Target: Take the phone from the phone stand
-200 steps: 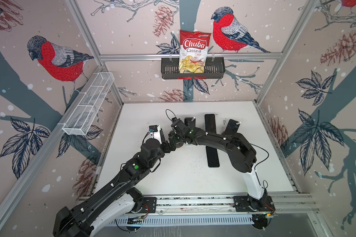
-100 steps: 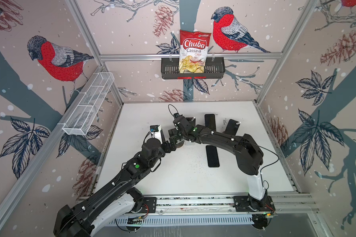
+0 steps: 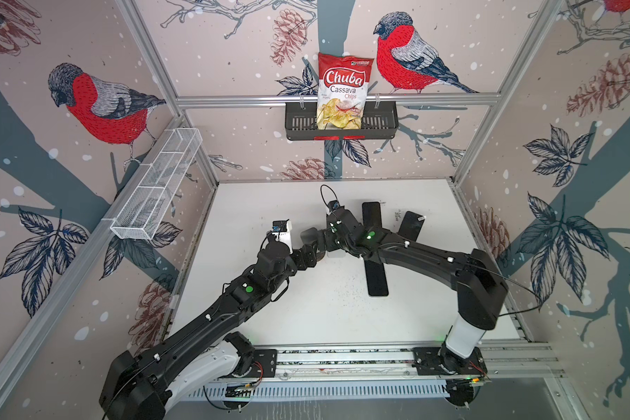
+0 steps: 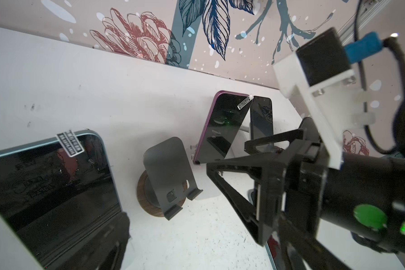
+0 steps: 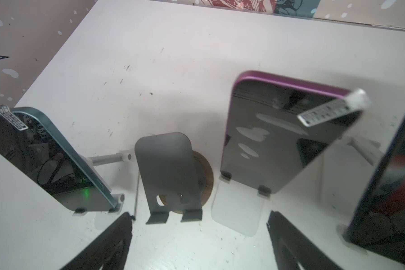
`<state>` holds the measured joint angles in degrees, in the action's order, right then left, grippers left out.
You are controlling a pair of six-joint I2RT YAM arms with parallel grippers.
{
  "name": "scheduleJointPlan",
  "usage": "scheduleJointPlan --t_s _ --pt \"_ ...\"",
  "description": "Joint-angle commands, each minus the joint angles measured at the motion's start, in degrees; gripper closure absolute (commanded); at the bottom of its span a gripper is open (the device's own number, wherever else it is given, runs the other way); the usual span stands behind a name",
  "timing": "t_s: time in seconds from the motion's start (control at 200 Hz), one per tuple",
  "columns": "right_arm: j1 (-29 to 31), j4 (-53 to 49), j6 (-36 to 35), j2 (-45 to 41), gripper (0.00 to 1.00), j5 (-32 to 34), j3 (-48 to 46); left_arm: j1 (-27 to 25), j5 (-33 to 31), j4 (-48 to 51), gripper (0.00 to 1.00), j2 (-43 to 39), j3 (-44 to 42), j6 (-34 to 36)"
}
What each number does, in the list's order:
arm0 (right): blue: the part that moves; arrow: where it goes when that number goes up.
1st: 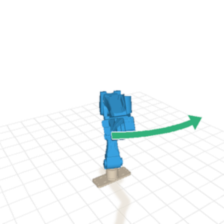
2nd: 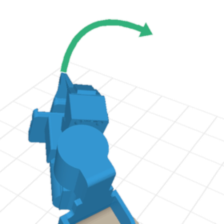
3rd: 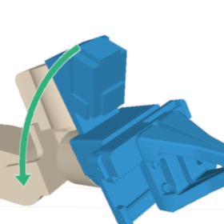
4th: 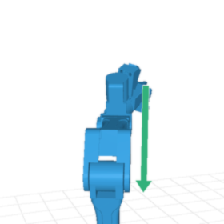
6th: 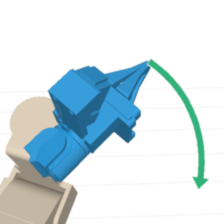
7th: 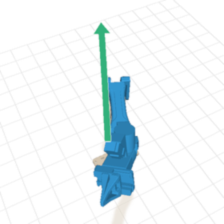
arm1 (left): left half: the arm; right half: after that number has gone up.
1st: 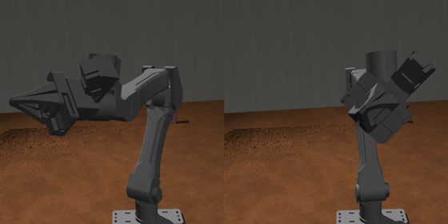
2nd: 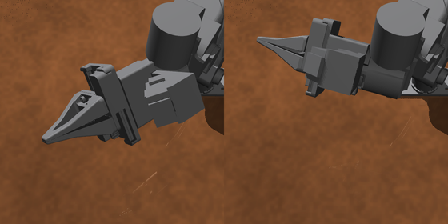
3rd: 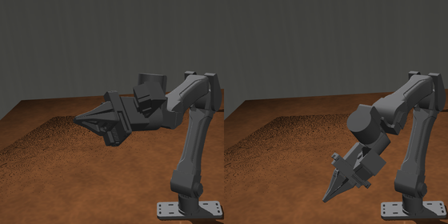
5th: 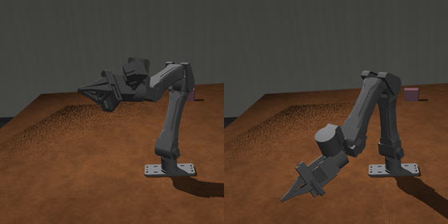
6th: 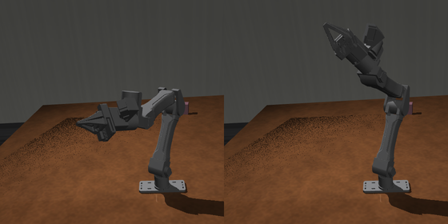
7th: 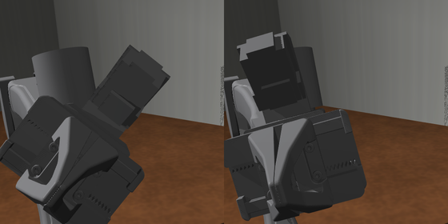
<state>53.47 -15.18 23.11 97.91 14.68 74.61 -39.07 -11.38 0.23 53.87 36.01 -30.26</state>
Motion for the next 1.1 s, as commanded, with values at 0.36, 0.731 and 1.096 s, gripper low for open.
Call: scheduleJointPlan --t_s 0.36,0.731,1.096 --pt "-9.0 -3.5 8.4 -18.1 0.05 7.7 -16.0 -4.0 2.9 -6.2 0.03 4.9 1.7 -3.4" --pt "-19.0 -8.3 13.2 -25.5 0.04 13.6 -22.0 -7.3 3.5 -10.4 0.03 10.5 2.4 -2.4" --pt "-29.1 -6.2 12.5 -24.0 0.04 8.3 -23.8 -7.3 7.1 -16.2 0.03 15.3 3.4 2.8"
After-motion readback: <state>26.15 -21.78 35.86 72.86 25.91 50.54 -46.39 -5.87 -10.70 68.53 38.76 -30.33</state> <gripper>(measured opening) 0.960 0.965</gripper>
